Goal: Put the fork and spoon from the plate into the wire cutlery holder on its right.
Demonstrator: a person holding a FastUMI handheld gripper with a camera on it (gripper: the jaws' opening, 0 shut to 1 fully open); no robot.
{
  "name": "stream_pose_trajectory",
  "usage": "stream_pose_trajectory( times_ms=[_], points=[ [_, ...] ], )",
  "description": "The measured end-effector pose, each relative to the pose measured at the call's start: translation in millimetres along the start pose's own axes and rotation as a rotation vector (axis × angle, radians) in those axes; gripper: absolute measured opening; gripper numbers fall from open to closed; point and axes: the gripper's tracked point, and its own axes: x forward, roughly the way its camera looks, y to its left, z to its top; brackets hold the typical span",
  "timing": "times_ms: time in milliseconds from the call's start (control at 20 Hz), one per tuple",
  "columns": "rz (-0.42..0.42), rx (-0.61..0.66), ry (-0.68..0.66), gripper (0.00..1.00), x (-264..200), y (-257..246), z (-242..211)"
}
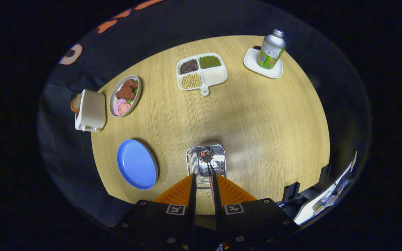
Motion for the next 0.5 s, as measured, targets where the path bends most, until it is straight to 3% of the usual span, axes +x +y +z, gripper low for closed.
stream_pose_trajectory(
  times_ms=[250, 500],
  points=[
    [0.007, 0.030, -0.250, 0.40, -39, 2, 30],
    [0.049, 0.000, -0.547, 0.68, -94, 18, 67]
  ],
)
